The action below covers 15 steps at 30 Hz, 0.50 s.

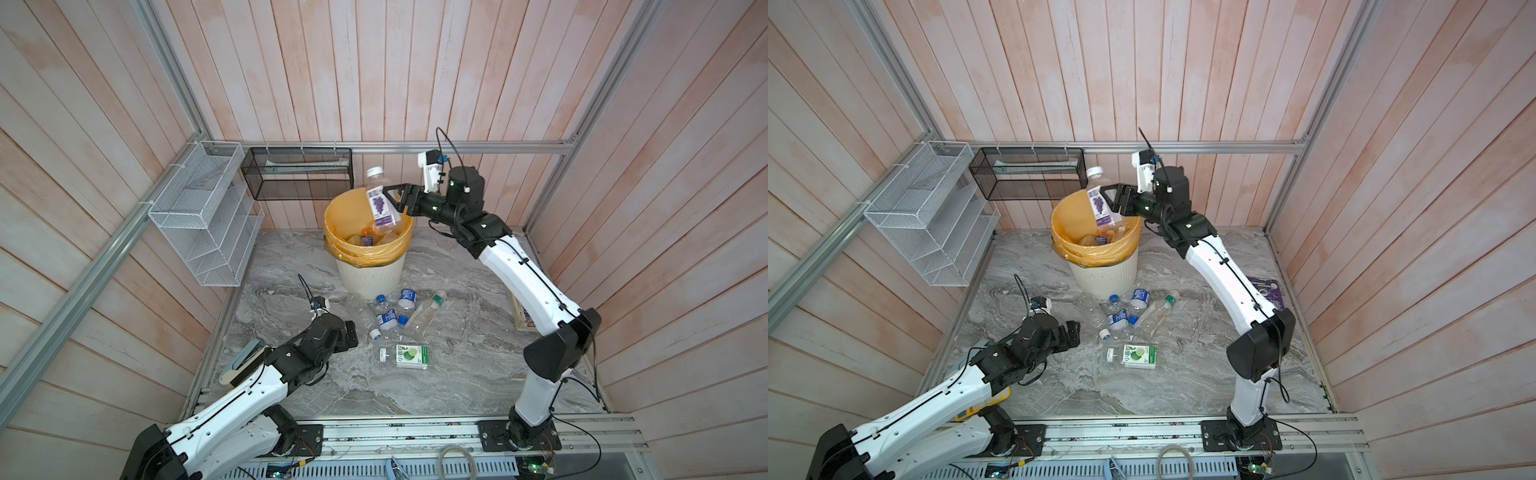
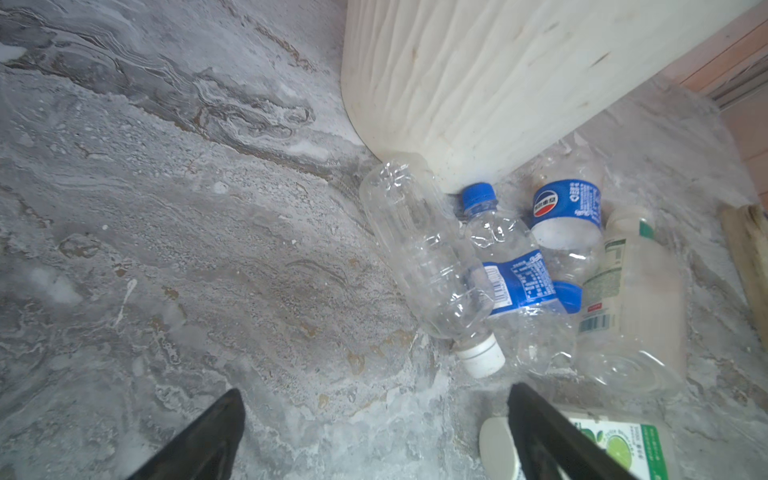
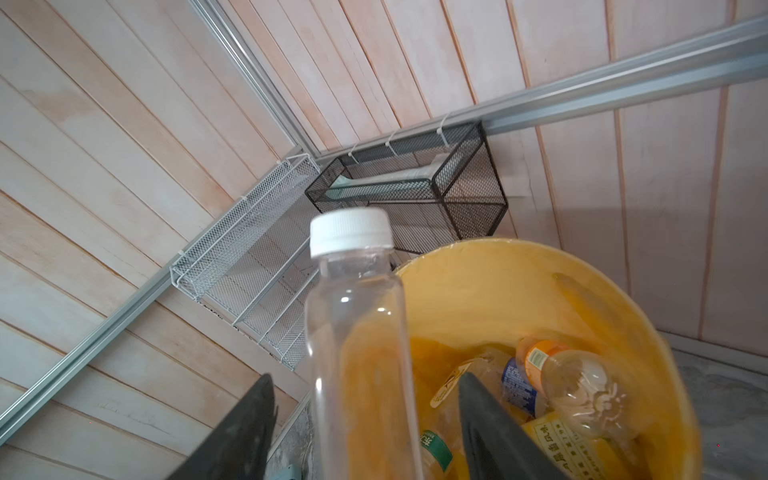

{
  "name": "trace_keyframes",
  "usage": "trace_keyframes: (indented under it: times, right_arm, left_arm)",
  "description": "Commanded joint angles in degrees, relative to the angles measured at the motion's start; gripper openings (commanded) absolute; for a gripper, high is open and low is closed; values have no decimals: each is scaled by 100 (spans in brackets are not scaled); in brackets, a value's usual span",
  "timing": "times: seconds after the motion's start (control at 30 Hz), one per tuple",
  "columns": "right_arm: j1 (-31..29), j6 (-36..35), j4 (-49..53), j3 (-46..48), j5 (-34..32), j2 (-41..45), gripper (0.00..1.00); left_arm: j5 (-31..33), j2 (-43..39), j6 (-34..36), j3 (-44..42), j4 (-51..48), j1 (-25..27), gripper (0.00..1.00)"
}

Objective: Throw the plastic bottles in the bin

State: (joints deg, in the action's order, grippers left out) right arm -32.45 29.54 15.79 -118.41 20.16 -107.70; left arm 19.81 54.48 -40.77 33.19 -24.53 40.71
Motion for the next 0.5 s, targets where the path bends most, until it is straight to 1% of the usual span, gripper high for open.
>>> trace_keyframes:
  times: [0.0,0.13,0.27,0.33,0.37,0.47]
  right_arm:
    - [178,-238,749,-72,-405,182,85]
    - [385,-236,302,761,-723,917,85]
    - [684,-281,-234,2258,-1008,1959,88]
    - [816,-266,-399,3083,-1084,2448,90]
    - [1094,-257,-484,3495,-1128,2693,90]
    - [1482,-195,-675,4761,-1195,3350,93]
  left_arm:
    - [353,37,-98,237,-11,246,100]
    - [658,36,147,300,97,636,100]
    - [839,224,843,435,358,1207,100]
    - [792,436,1265,552,484,1569,100]
    - [708,570,1552,605,570,1694,100]
    - [379,1068,2245,864,704,1986,100]
